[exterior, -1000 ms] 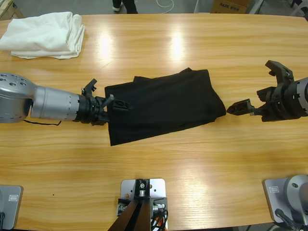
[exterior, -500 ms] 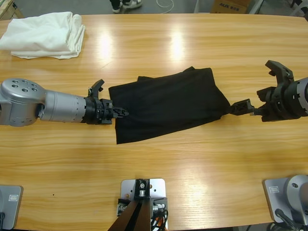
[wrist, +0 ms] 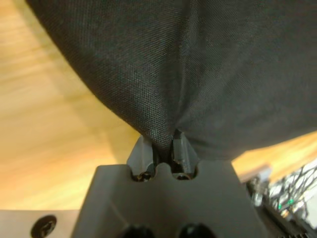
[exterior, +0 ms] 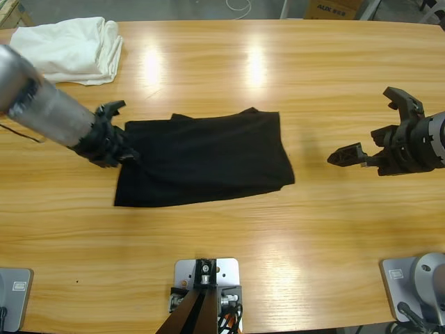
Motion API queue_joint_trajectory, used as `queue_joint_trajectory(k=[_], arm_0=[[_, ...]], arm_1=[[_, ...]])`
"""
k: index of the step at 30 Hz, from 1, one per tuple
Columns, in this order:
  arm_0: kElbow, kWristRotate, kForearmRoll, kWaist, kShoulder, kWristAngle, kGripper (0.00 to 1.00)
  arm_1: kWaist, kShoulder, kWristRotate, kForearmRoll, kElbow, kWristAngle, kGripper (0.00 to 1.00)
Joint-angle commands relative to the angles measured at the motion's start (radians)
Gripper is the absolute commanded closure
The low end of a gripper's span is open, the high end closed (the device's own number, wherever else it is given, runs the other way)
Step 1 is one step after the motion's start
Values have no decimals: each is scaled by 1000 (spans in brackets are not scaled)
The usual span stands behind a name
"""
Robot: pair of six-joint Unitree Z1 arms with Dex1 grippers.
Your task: Fold clothes
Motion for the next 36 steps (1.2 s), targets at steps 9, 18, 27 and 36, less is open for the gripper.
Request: queue_joint_trajectory(k=[9, 18, 27, 36], arm_0=[[-203, 203, 539, 84, -70, 327, 1000], [-452, 236, 769, -15, -23, 407, 1000], [-440, 258, 862, -7, -27, 539, 1000], [-533, 276, 907, -18, -24, 556, 1000]], arm_1=[[5, 9, 8, -7, 8, 4, 0], [5, 25, 8, -9, 5, 4, 0], [5, 31, 8, -9, 5, 3, 0], [5, 52, 6, -21, 5, 3, 0]])
